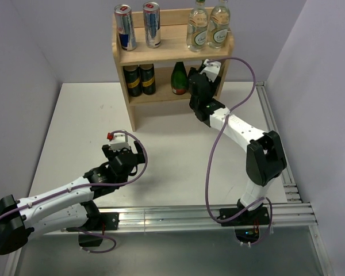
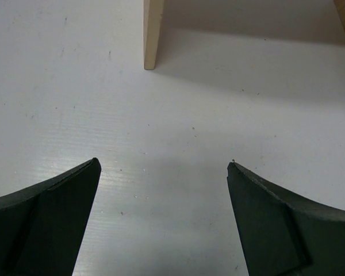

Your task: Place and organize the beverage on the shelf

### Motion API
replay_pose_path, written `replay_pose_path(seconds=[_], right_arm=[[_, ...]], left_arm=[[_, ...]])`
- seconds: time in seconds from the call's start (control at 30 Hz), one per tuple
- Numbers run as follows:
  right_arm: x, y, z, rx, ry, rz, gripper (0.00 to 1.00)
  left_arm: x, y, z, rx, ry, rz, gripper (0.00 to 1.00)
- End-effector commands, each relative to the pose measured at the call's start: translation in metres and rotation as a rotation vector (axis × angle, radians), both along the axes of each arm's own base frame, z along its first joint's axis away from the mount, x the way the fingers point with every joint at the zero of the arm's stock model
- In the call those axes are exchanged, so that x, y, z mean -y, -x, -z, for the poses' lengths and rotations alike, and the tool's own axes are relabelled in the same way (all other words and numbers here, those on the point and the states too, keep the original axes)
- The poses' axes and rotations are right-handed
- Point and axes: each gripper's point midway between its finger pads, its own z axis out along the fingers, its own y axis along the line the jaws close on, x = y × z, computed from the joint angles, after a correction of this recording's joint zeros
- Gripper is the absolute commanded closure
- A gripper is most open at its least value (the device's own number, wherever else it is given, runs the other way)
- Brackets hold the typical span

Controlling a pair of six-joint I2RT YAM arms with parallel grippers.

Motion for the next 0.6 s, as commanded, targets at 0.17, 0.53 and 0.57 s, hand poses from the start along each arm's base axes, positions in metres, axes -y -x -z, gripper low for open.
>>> replay_pose_path(seconds=[0.17,0.53,0.57], right_arm=[[-0.014,-0.023,-0.056,0.156,-0.098,-0.042,0.87],[-0.016,-0.026,-0.040,0.135,-0.108,-0.043,0.22],[-0.017,-0.025,-0.041,0.138,-0.109,-0.045,0.22]], left_arm=[[0.005,-0.003,-0.011,0.024,0.026,0.006,0.01],[0.004,-0.002,-0.011,0.024,0.023,0.005,0.01],[0.004,-0.002,-0.011,0.023,0.024,0.004,0.01]])
